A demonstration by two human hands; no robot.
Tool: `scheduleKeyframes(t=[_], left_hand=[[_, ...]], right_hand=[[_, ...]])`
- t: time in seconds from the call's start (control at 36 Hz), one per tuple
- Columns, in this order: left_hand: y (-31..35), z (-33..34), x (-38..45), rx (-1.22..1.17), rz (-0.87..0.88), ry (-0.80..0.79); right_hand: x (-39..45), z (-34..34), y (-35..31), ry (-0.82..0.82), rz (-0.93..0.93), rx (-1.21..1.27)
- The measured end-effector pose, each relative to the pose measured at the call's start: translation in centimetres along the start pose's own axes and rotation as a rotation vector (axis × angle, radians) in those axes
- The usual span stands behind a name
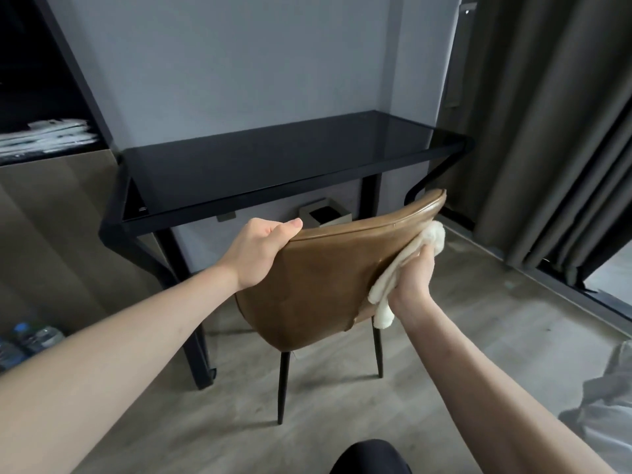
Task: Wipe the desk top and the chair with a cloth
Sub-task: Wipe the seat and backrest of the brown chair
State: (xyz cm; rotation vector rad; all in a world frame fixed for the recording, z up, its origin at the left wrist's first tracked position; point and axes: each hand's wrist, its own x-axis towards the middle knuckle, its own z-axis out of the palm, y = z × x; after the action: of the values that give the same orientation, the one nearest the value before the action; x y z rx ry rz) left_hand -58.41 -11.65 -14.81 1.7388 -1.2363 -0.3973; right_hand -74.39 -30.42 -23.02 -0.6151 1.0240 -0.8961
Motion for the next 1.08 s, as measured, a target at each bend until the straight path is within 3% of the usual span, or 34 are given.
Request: scheduleKeyframes(t=[0.08, 0.22, 0.36, 0.5, 0.58, 0.72, 0.83, 0.97, 1.08], left_hand=[[-0.2, -0.7, -0.4, 0.026, -0.023, -0.030], [0.2, -3.6, -0.3, 0.147, -0.127, -0.167], [4.4, -3.1, 0.6, 0.551, -0.106, -0.218], [7.0, 1.7, 1.4, 0.734, 0.124, -0.118], [6.0, 2.3, 2.3, 0.762, 0.239, -0.034], [4.3, 2.0, 3.0, 0.702, 0.309, -0.056], [3.8, 1.6, 3.1, 0.664, 0.304, -0.058], [3.8, 1.6, 3.1, 0.637, 0.289, -0.083], [3.7, 1.8, 3.3, 0.619, 0.293, -0.092]], right_hand=[[-3.3, 0.6, -2.0, -0.074, -0.135, 0.003], [-7.5, 0.9, -1.7, -0.120, -0.509, -0.181], [-7.5, 1.5, -0.1, -0.124, -0.571, -0.183], [-4.4, 1.9, -1.5, -0.080, -0.574, -0.171], [-1.3, 1.5, -1.8, -0.074, -0.461, -0.184], [5.6, 0.1, 0.3, -0.075, -0.177, -0.220], [9.2, -0.7, 3.9, -0.044, -0.106, -0.219], [11.8, -1.2, 6.8, 0.052, 0.244, -0.136], [14.1, -2.4, 9.8, -0.007, 0.176, -0.049]])
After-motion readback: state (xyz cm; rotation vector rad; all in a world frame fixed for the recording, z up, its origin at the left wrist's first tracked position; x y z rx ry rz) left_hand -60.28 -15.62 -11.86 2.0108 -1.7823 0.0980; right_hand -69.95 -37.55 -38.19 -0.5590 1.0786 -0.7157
